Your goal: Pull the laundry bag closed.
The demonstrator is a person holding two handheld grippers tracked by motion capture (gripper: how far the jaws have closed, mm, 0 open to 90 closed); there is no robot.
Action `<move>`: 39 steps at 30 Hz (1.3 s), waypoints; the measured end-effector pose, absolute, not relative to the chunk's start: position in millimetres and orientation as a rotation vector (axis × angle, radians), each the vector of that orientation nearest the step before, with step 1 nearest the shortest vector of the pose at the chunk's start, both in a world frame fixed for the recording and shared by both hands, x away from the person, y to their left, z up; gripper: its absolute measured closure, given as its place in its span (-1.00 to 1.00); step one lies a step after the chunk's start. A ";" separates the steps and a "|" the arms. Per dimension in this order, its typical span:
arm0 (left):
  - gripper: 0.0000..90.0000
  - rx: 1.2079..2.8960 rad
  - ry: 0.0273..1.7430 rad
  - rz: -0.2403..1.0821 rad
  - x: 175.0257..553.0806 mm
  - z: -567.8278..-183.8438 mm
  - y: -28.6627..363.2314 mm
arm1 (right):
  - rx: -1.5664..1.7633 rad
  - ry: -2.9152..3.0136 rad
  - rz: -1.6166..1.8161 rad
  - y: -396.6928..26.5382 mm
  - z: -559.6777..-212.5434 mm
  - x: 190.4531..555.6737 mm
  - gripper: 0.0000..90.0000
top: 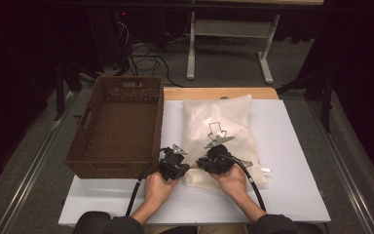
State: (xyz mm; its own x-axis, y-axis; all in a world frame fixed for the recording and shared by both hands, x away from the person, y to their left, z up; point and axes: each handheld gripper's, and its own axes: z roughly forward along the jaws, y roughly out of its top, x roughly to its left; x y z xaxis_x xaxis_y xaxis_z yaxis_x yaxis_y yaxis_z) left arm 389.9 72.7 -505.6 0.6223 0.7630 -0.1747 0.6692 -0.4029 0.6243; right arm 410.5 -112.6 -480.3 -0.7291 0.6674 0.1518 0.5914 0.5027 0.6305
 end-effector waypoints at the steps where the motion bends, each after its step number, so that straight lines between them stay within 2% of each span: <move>1: 0.99 2.174 1.117 0.180 390.0 -505.6 72.8 | 1.109 2.621 1.043 -112.9 -479.0 410.8 0.81; 11: 0.97 2.171 1.115 0.181 389.9 -506.0 72.3 | 1.192 2.685 1.010 -105.0 -489.1 418.7 0.74; 19: 0.96 2.167 1.114 0.179 390.1 -506.2 72.3 | 1.064 2.728 0.974 -102.5 -486.3 409.9 0.89; 39: 0.99 2.171 1.100 0.186 390.6 -507.2 72.9 | 0.994 2.729 0.889 -93.9 -494.4 407.2 0.95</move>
